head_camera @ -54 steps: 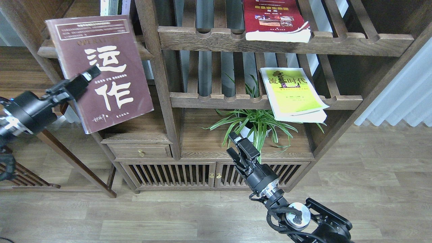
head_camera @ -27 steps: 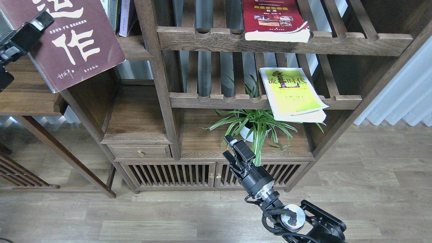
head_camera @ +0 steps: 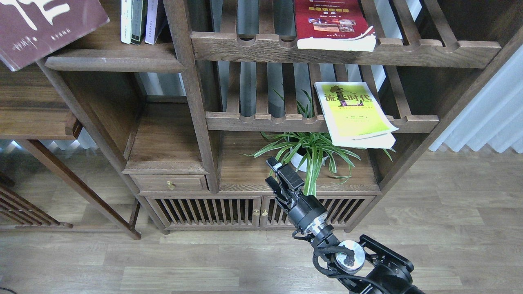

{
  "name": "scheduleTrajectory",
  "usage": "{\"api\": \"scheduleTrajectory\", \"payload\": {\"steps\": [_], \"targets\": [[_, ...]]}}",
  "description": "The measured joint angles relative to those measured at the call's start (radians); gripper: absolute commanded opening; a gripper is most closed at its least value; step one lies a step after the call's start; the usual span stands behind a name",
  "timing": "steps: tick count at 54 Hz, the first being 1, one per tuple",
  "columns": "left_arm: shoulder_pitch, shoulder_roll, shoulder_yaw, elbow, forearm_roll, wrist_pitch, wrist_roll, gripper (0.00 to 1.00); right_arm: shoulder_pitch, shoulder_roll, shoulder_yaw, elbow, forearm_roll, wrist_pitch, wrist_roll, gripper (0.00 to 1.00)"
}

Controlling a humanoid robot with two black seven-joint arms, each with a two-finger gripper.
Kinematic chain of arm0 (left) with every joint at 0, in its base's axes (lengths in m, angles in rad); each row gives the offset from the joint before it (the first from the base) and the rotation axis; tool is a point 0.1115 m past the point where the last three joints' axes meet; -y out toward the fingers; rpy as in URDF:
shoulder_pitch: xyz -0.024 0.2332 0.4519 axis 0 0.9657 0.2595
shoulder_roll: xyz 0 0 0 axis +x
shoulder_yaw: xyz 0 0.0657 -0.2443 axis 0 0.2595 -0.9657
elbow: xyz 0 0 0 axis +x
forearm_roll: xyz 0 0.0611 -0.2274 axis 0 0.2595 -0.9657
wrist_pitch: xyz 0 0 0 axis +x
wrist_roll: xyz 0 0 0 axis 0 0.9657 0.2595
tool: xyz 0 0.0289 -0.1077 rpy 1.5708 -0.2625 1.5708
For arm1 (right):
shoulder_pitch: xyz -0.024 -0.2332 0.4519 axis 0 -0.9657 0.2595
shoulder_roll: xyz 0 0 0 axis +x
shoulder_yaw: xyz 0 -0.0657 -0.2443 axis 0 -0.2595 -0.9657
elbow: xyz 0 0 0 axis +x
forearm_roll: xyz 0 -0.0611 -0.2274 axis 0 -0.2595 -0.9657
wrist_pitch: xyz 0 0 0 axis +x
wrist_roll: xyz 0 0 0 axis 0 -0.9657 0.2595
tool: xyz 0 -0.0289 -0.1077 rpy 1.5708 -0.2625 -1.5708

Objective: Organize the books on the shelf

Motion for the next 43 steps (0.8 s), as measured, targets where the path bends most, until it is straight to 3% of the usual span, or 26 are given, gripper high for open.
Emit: {"api": "scheduleTrajectory", "payload": {"steps": [11, 32, 43], "targets": [[-0.001, -0.006, -0.083, 0.006, 0.006, 0.000, -0.001, 0.00, -0.015, 0.000, -0.037, 0.053, -0.011, 0.000, 0.000, 0.98], [0.000, -0.019, -0.113, 0.011, 0.191, 0.000, -0.006, 0.00, -0.025, 0.000, -0.072, 0.057, -0.021, 0.000, -0.003, 0.98], [0.000, -0.055, -0.113, 0.012, 0.323, 0.010, -0.047, 0.00, -0.028, 0.000, -0.099, 0.056, -0.021, 0.000, -0.004, 0.98]]}}
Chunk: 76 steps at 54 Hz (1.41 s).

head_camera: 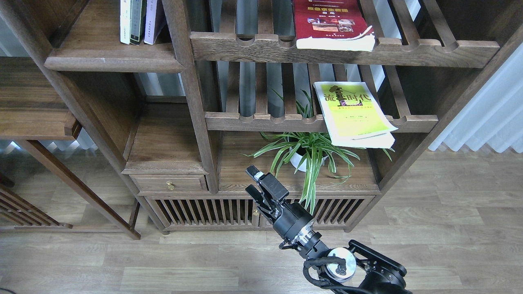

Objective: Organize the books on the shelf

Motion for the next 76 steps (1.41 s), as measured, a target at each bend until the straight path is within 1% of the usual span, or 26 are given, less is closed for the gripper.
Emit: {"api": "scheduleTrajectory", "payload": {"steps": [5, 12, 15, 19, 22, 23, 24, 26, 31, 35, 41, 51, 67, 76], "targets": [[0.001, -0.036, 0.000, 0.000, 0.060, 0.074, -0.033, 0.00, -0.004, 0.000, -0.013, -0.002, 0.000, 0.000, 0.000, 0.98], [0.007, -0.104, 0.001, 0.000, 0.119, 0.233, -0.088, 0.00, -0.020, 0.000, -0.021, -0.002, 0.000, 0.000, 0.001, 0.98], [0.008, -0.131, 0.010, 0.000, 0.142, 0.289, -0.099, 0.00, -0.026, 0.000, -0.021, -0.002, 0.000, 0.000, 0.001, 0.98], [0.009, -0.184, 0.016, 0.000, 0.190, 0.352, -0.103, 0.00, -0.032, 0.000, -0.022, -0.002, 0.000, 0.000, 0.001, 0.98], [0.009, -0.247, 0.016, 0.000, 0.246, 0.409, -0.105, 0.00, -0.034, 0.000, -0.022, -0.002, 0.000, 0.000, 0.001, 0.98], [0.009, -0.273, 0.015, 0.001, 0.267, 0.430, -0.106, 0.00, -0.034, 0.000, -0.022, -0.002, 0.000, 0.000, 0.001, 0.98], [0.009, -0.351, 0.013, 0.005, 0.328, 0.489, -0.106, 0.00, -0.036, 0.000, -0.022, -0.002, 0.000, 0.000, 0.001, 0.98], [0.009, -0.378, 0.012, 0.009, 0.350, 0.507, -0.106, 0.00, -0.037, 0.000, -0.021, -0.002, 0.000, 0.000, 0.001, 0.98], [-0.002, -0.498, 0.000, 0.045, 0.465, 0.577, -0.106, 0.00, -0.037, 0.000, -0.020, -0.003, 0.000, 0.000, -0.001, 0.98], [-0.016, -0.568, -0.001, 0.083, 0.547, 0.617, -0.105, 0.00, -0.037, 0.000, -0.020, -0.003, 0.000, 0.000, -0.002, 0.98], [-0.031, -0.629, -0.001, 0.139, 0.614, 0.639, -0.105, 0.00, -0.037, 0.000, -0.019, -0.005, 0.000, 0.000, -0.003, 0.98], [-0.083, -0.683, 0.008, 0.228, 0.651, 0.645, -0.115, 0.00, -0.037, 0.000, -0.019, -0.005, 0.000, 0.000, -0.004, 0.98], [-0.197, -0.698, 0.043, 0.380, 0.654, 0.635, -0.116, 0.00, -0.037, 0.000, -0.020, -0.008, 0.001, 0.000, -0.006, 0.98], [-0.271, -0.716, 0.092, 0.488, 0.654, 0.632, -0.134, 0.00, -0.037, 0.000, -0.019, -0.008, 0.003, 0.000, -0.005, 0.98]]}}
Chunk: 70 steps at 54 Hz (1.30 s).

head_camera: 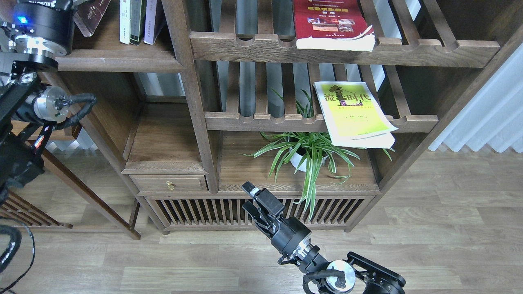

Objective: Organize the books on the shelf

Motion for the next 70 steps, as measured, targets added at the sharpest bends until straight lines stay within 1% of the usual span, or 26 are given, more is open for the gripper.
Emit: {"api": "scheduleTrajectory", "payload": {"steps": [1, 2, 10, 21, 28, 37, 53, 60, 65, 70], "targets": [[-0.010, -0.006, 0.007, 0.014, 0.000, -0.001, -0.004, 0.00, 0.000, 0.000, 0.000, 0.000, 0.000, 0.000, 0.000, 0.98], [-0.041, -0.029, 0.028, 0.061, 0.000, -0.004, -0.017, 0.00, 0.000, 0.000, 0.000, 0.001, 0.000, 0.000, 0.000, 0.98], [-0.088, -0.073, 0.053, 0.152, 0.000, -0.014, -0.024, 0.00, 0.000, 0.000, 0.000, 0.003, 0.000, 0.000, 0.000, 0.98], [-0.129, -0.089, 0.083, 0.224, 0.000, -0.022, -0.025, 0.00, 0.000, 0.000, 0.000, 0.003, 0.000, 0.000, 0.000, 0.98], [-0.134, -0.084, 0.086, 0.237, 0.000, -0.034, -0.025, 0.02, -0.006, 0.000, -0.002, 0.003, -0.001, 0.000, 0.000, 0.98], [-0.134, -0.081, 0.094, 0.239, 0.000, -0.040, -0.025, 0.08, -0.008, 0.000, -0.003, 0.003, -0.001, -0.001, 0.000, 0.98], [-0.127, -0.052, 0.175, 0.239, 0.000, -0.040, -0.025, 0.15, -0.009, 0.000, -0.002, 0.003, -0.001, 0.000, -0.001, 0.98], [-0.126, -0.047, 0.185, 0.239, 0.000, -0.040, -0.025, 0.15, -0.009, 0.000, -0.001, 0.003, -0.001, 0.000, -0.001, 0.98], [-0.123, -0.047, 0.186, 0.239, 0.000, -0.040, -0.025, 0.19, -0.009, 0.000, -0.001, 0.003, -0.001, 0.000, -0.001, 0.98], [-0.122, -0.047, 0.186, 0.239, 0.000, -0.040, -0.025, 0.26, -0.009, 0.000, 0.000, 0.003, -0.001, 0.000, -0.001, 0.98]]}}
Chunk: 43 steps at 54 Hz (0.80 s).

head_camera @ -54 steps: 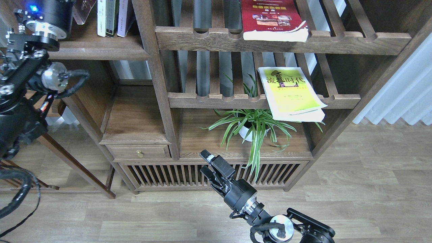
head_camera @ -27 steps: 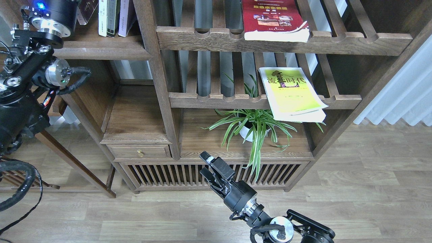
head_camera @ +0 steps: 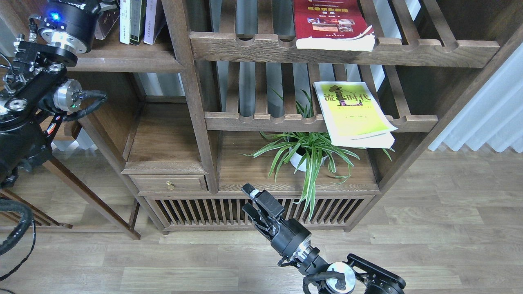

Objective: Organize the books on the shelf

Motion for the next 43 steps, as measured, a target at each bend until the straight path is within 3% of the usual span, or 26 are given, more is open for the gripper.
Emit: {"api": "scheduleTrajectory", "payload": {"steps": [43], "targets": [[-0.033, -0.017, -0.049, -0.017, -0.006, 0.008, 0.000, 0.31, 0.007, 0.000, 0.008, -0.007, -0.001, 0.000, -0.001, 0.98]]}}
